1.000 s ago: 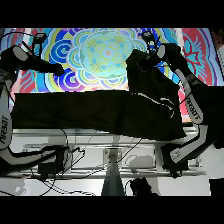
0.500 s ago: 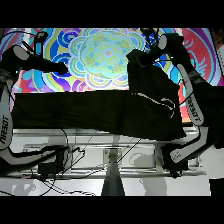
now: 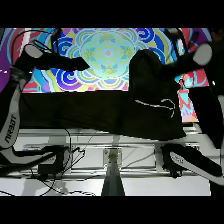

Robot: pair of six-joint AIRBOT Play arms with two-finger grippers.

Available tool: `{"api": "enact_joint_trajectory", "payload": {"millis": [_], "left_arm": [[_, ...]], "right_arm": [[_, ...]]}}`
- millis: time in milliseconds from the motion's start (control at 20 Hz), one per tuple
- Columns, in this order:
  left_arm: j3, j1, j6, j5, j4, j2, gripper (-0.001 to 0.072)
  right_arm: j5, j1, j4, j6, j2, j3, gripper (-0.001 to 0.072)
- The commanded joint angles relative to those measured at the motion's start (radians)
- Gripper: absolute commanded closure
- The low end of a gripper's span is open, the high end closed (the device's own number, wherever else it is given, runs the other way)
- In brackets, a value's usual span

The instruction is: Fold the clothes and pants, and hang the long-sleeved shirts on hangers.

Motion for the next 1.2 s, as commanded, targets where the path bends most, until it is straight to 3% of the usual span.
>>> {"api": "enact_joint_trajectory", "payload": {"millis": [0, 150, 300, 500, 650, 750, 900, 1000, 1050, 1150], "left_arm": [[0.0, -0.166, -0.066, 0.126, -0.14, -0.08, 0.0014], [0.001, -0.303, -0.047, 0.253, -0.353, -0.173, 0.0014], [0.003, -0.404, 0.163, 0.298, -0.554, -0.234, 0.0014], [0.113, -0.461, 0.164, 0.307, -0.542, -0.317, 0.0014], [0.307, -0.477, 0.157, 0.292, -0.349, -0.406, 0.0014], [0.433, -0.492, 0.053, 0.249, -0.152, -0.466, 0.0014], [0.525, -0.525, 0.022, 0.143, -0.108, -0.523, 0.0014], [0.525, -0.558, 0.024, 0.139, -0.08, -0.534, 0.0017], [0.525, -0.575, 0.024, 0.139, -0.043, -0.543, 0.0052], [0.525, -0.599, 0.024, 0.155, 0.04, -0.56, 0.0253]], "right_arm": [[0.146, -0.029, -0.009, 0.087, 0.283, -0.287, 0.0684], [0.295, -0.028, -0.006, 0.086, 0.426, -0.405, 0.0683], [0.319, -0.028, -0.006, 0.086, 0.488, -0.42, 0.0683], [0.283, -0.028, 0.01, 0.087, 0.496, -0.42, 0.0683], [0.223, -0.028, 0.013, 0.087, 0.496, -0.42, 0.0683], [0.192, -0.028, 0.018, 0.087, 0.496, -0.42, 0.0683], [0.155, -0.028, 0.019, 0.086, 0.496, -0.42, 0.0683], [0.133, -0.028, 0.019, 0.086, 0.496, -0.42, 0.0683], [0.13, -0.028, 0.019, 0.086, 0.496, -0.42, 0.0683], [0.131, -0.028, 0.019, 0.086, 0.496, -0.42, 0.0683]]}}
